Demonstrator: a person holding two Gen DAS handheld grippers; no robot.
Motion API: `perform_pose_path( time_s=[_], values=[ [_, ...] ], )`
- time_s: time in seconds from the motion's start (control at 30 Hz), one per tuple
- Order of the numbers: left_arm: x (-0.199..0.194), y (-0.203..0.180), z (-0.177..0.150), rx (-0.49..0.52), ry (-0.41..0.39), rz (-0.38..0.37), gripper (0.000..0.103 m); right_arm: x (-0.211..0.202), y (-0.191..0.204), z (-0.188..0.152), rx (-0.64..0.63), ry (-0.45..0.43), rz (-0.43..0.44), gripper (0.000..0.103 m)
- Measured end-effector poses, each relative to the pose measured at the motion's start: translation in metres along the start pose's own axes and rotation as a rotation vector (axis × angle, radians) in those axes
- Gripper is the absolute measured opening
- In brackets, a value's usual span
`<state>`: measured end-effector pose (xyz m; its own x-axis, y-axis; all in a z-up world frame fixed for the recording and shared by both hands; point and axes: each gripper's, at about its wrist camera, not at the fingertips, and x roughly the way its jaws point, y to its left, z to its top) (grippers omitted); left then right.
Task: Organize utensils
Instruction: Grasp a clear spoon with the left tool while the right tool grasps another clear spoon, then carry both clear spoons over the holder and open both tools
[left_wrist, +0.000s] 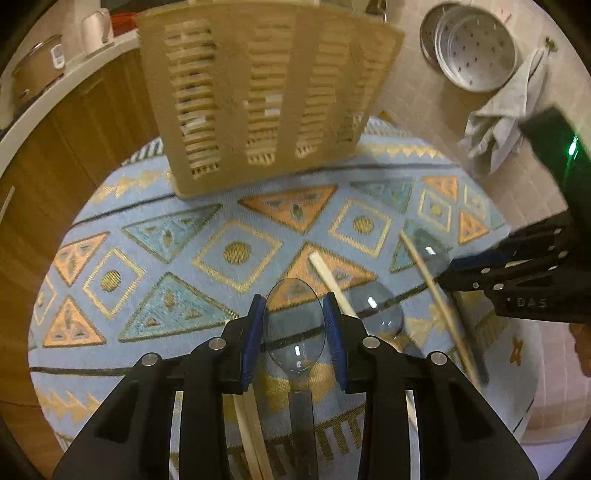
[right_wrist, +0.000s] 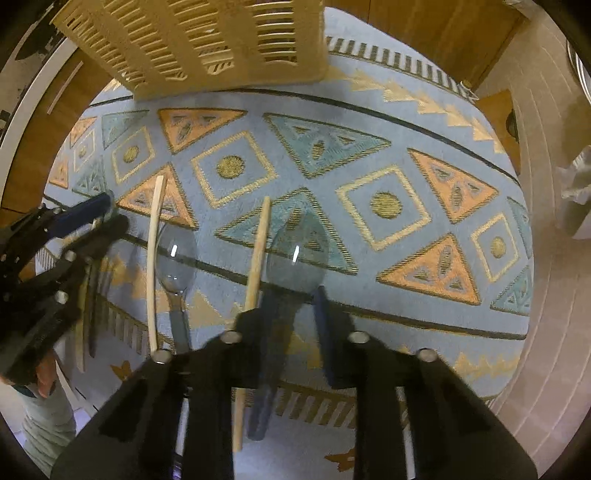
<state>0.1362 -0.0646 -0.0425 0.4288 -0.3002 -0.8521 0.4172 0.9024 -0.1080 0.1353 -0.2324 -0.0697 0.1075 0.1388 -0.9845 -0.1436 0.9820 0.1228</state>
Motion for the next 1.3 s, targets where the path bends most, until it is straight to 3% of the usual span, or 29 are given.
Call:
perform_pose_path(
  time_s=[0.13,0.17,0.37,0.47,0.83,1.07,1.17,1.3],
  values=[
    [-0.018,0.003,0.003,-0.023,-0.08,-0.024,0.03,-0.014,-0.011,-0.009,-0.018,-0.069,0.049,0.006],
    [-0.025,0.003,0.004,-0.025,-0.103,-0.025,0.03,-0.02,-0.012,-0.012,-0.024,-0.09,0.07,0.0],
    [-0.069,0.004,0.017,-0.053,-0.256,-0.033,0.03,-0.072,-0.004,-0.025,-0.09,-0.275,0.123,0.0],
    [-0.085,0.006,0.027,-0.072,-0.301,-0.04,0.03,-0.083,-0.003,-0.031,-0.12,-0.308,0.107,0.0],
    [-0.07,0.012,0.023,-0.092,-0.264,-0.075,0.03,-0.015,-0.015,-0.023,-0.08,-0.053,0.08,0.003],
    [-0.063,0.015,0.018,-0.078,-0.246,-0.085,0.03,-0.004,-0.021,-0.01,-0.041,-0.005,0.136,0.006],
    [-0.06,0.017,0.017,-0.079,-0.241,-0.089,0.03,-0.003,-0.019,-0.012,-0.046,-0.007,0.128,0.014],
    [-0.058,0.018,0.016,-0.085,-0.236,-0.094,0.031,-0.005,-0.015,-0.013,-0.068,-0.016,0.096,0.016]
  ],
)
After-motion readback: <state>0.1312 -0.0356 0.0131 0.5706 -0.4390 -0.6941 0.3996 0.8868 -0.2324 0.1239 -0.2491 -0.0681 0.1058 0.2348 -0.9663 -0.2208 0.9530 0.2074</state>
